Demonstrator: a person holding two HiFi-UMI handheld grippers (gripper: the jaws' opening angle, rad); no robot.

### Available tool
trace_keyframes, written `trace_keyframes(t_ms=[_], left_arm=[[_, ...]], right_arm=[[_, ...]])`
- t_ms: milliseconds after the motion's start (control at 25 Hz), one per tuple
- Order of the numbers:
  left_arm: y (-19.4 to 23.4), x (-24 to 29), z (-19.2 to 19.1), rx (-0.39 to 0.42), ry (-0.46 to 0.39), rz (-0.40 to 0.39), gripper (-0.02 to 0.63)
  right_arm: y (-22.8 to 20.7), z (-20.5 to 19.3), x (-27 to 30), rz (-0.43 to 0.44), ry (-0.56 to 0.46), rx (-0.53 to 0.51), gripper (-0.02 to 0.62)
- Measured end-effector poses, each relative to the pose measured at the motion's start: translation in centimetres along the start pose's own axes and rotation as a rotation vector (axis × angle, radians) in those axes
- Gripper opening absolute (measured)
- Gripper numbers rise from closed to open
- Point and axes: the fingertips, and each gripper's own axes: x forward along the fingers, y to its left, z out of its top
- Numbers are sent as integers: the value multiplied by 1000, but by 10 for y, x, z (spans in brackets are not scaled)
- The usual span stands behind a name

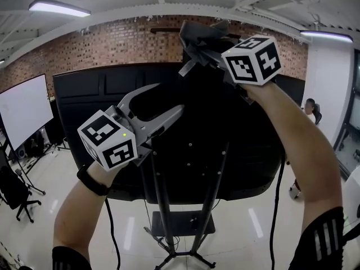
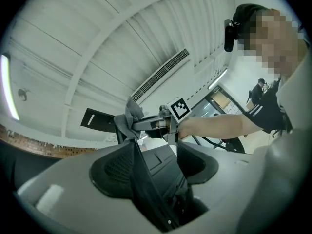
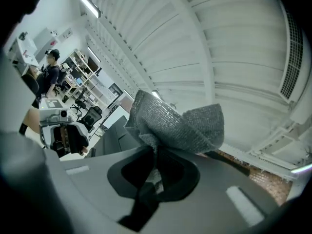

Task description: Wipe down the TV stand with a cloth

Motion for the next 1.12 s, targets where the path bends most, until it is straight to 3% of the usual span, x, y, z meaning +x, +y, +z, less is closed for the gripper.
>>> trace_keyframes(t_ms=[200,400,600,680,920,1120], left_arm=[[3,0,-4,-11,-13,9,299],[-11,-4,-25,-35,0,-8,299],[-28,-19,-38,-57,-18,-23,298],[-36,-23,-46,-62,-18,-26,299],[-60,-40,-81,-105,3,-25,298],[-78,-57,-114,-127,27,-12,299]], right_arm=[[-6,1,17,11,58,13,23],[16,-28,15,36,92,38,21],[54,-70,13,75,174,-11,21],[70,-89,11,72,225,-85,21],[134,-157,7,90,409,-454,21],[175,-211,5,109,490,-620,21]])
